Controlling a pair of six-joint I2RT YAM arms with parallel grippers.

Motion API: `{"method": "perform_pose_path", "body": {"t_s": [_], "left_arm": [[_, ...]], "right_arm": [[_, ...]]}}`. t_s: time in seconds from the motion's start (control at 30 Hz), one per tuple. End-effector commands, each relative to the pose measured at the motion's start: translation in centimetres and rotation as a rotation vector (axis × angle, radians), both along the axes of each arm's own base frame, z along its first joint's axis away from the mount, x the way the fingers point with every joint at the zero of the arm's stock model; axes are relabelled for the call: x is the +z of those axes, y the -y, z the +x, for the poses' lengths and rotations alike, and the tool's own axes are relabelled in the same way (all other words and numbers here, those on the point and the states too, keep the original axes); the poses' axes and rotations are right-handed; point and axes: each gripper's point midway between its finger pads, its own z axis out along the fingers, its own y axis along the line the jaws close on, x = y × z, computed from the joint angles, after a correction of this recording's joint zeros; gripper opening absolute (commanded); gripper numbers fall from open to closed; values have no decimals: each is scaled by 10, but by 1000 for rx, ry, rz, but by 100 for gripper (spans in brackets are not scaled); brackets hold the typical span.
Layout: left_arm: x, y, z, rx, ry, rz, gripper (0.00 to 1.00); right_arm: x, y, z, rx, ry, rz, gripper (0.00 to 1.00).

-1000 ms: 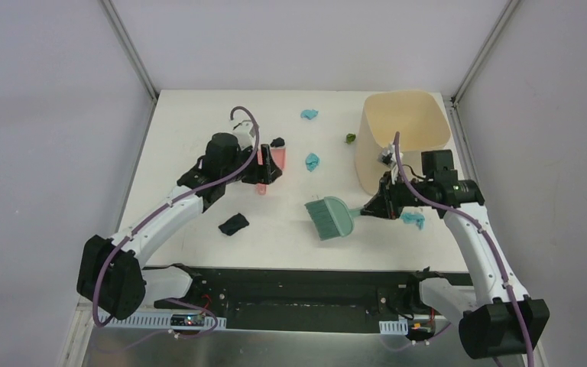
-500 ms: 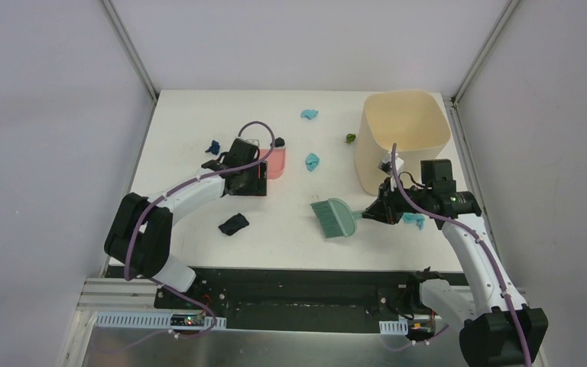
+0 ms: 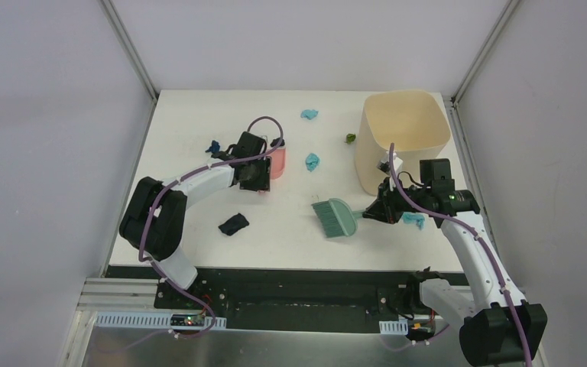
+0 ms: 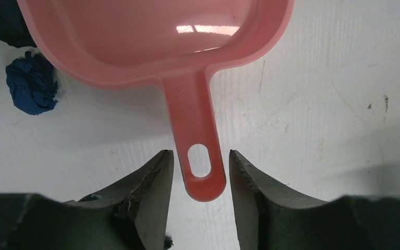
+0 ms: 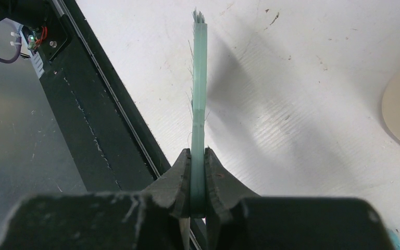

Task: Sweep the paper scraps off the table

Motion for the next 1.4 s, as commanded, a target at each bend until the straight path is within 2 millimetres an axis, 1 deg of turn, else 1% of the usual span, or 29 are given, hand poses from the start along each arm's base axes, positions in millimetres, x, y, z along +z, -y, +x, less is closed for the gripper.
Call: {"method": "perform_pose_path", "body": {"t_s": [0.0,0.07,0.13,0.37,0.47,0.63,0.7,0.8,0.9,0.97,1.0,1.07,1.13,1.23,1.37], "left_arm": [[9,0,6,-19,18,14,43],[14,-8,8,2,40,46,42],[18,-9,8,6,47,48,42],[9,-2,5,-21,13,28,41],[10,-2,6,-31,19,31,36],[12,-3,6,-35,15,36,30],[16,-4,5,-40,15,45,28],[31,-12,4,-29,38,73,28],[55,-22,2,-24,106,91,27],[70,-29,-1,-23,136,111,24],[75,-33,-4,-27,140,123,19],[82,-35,-10,-46,135,130,2],[85,-31,-19,-91,132,112,0],[88,-23,-32,-156,166,85,0],[94,3,-54,-311,205,-2,0]], "right_arm": [[6,-1,4,20,68,1,0],[6,-1,5,19,70,0,0],[6,-1,5,20,72,-1,0],[5,-1,5,19,74,-3,0],[6,0,6,16,77,-6,0],[5,1,7,12,82,-12,0],[5,1,7,11,85,-13,0],[7,1,7,15,92,-10,0],[14,-2,7,20,101,9,0],[13,-1,7,19,106,6,0],[12,0,7,16,106,0,0],[11,0,7,14,103,-6,0],[16,-1,6,29,110,0,0],[32,-1,11,39,136,-2,0],[55,3,14,70,171,-46,0]]}}
